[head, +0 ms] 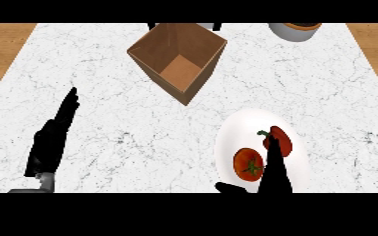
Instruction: Pick the tomato from the plate and place it in the cardboard box
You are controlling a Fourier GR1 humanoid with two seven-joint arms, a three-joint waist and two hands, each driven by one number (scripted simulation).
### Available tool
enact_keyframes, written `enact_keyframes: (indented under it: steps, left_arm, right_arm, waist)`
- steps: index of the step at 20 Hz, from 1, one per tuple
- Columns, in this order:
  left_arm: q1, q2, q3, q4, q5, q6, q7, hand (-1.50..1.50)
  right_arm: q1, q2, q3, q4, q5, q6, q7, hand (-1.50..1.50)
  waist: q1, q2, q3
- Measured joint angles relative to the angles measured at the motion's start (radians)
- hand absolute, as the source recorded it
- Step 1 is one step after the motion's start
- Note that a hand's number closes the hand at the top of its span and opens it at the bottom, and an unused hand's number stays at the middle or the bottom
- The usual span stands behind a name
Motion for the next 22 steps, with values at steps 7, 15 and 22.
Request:
enact_keyframes:
  steps: [7,15,22]
  left_arm:
    - [0.013,-0.026,0.023,-0.019,-0.030,-0.025,0.005,0.00]
    - [0.027,-0.051,0.030,-0.044,-0.052,-0.040,0.014,0.00]
    - [-0.025,-0.063,0.029,-0.014,-0.058,-0.055,0.010,0.00]
  right_arm:
    - [-0.018,-0.002,-0.002,0.053,-0.054,-0.025,-0.021,1.50]
    - [-0.012,-0.008,-0.035,0.078,0.130,-0.059,-0.008,1.50]
    - [-0.156,-0.192,-0.075,0.094,0.113,0.128,-0.136,1.50]
  waist:
    - [0.000,-0.004,-0.004]
    - [-0.001,-0.006,-0.006]
    - [0.036,0.005,-0.006]
